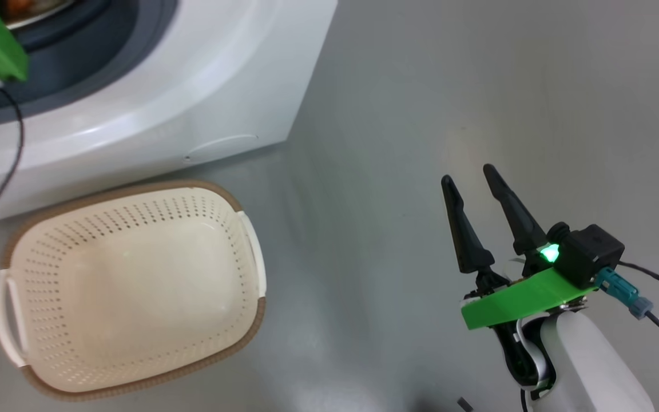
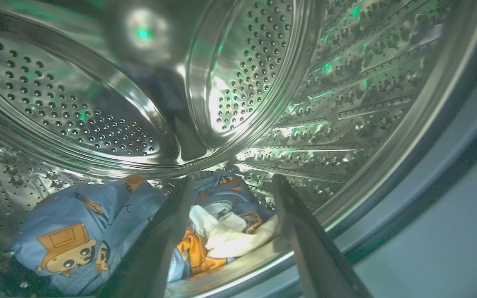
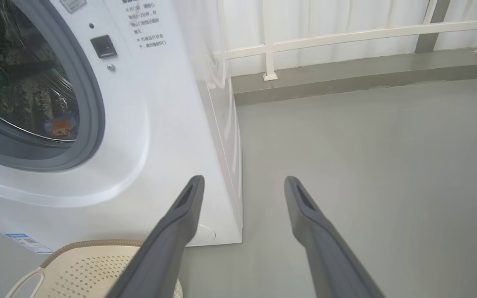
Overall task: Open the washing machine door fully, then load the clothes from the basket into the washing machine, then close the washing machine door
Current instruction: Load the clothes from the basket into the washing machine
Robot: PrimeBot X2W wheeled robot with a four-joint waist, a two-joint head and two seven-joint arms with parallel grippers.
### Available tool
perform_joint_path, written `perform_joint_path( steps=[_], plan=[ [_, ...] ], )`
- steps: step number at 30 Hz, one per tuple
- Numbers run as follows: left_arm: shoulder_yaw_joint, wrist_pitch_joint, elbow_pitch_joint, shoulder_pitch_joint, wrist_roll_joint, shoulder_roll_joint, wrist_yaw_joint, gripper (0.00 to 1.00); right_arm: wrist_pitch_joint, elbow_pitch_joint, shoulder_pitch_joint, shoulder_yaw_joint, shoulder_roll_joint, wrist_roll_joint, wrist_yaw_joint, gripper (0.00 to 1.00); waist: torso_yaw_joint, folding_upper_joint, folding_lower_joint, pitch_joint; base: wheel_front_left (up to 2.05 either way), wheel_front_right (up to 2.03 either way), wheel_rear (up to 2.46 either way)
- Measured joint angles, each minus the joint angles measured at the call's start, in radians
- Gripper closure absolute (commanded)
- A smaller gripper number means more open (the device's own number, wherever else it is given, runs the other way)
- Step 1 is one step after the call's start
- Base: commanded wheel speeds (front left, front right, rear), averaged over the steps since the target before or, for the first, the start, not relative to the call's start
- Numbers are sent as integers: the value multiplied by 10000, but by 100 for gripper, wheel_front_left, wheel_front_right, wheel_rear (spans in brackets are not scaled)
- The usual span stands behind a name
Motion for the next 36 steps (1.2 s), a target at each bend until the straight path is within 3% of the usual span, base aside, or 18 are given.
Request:
perform_joint_path(
  steps=[12, 16, 23, 36],
  plan=[
    [67, -529, -397, 1427, -550, -468, -105, 0, 0, 500, -128, -320, -8, -222, 0, 0, 613, 0, -1, -1028, 0, 0, 0],
    [144, -541, -1264, 2363, -447, -491, -105, 0, 0, 700, -124, -437, -12, -491, 0, 0, 967, 0, -1, -1552, 0, 0, 0],
    [1104, -610, -3233, 4106, -194, -474, 119, 0, 0, 1053, -10, -594, -21, -573, 0, 0, 1481, 0, -2, -2363, 0, 0, 0],
    [2336, -608, -5160, 7389, 276, -589, 387, 0, 0, 1551, 380, -581, -98, -619, 0, 0, 2417, 0, -1, -3826, 0, 0, 0]
  ],
)
